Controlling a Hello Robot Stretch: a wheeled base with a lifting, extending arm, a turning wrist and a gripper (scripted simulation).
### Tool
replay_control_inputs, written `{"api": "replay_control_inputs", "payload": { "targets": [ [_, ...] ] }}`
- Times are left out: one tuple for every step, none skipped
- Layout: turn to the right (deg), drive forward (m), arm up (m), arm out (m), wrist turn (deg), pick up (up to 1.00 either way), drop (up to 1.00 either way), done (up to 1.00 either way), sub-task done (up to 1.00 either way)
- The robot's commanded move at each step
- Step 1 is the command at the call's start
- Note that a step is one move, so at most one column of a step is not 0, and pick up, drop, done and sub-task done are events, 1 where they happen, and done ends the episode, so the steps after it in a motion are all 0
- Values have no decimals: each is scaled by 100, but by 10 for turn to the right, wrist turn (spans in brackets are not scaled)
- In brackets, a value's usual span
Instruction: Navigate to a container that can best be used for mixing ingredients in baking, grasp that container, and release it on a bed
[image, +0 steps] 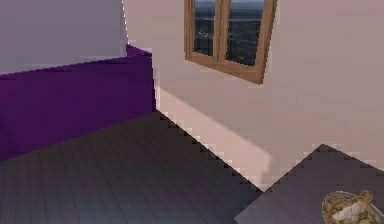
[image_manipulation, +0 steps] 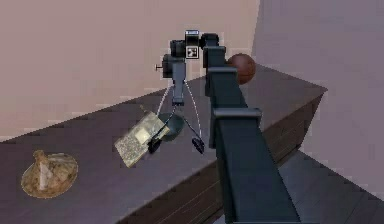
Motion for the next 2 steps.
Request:
{"api": "replay_control_inputs", "payload": {
  "targets": [
    [0,0,0,0,450,0,0,0,0],
    [0,0,0,0,450,0,0,0,0]
  ]
}}
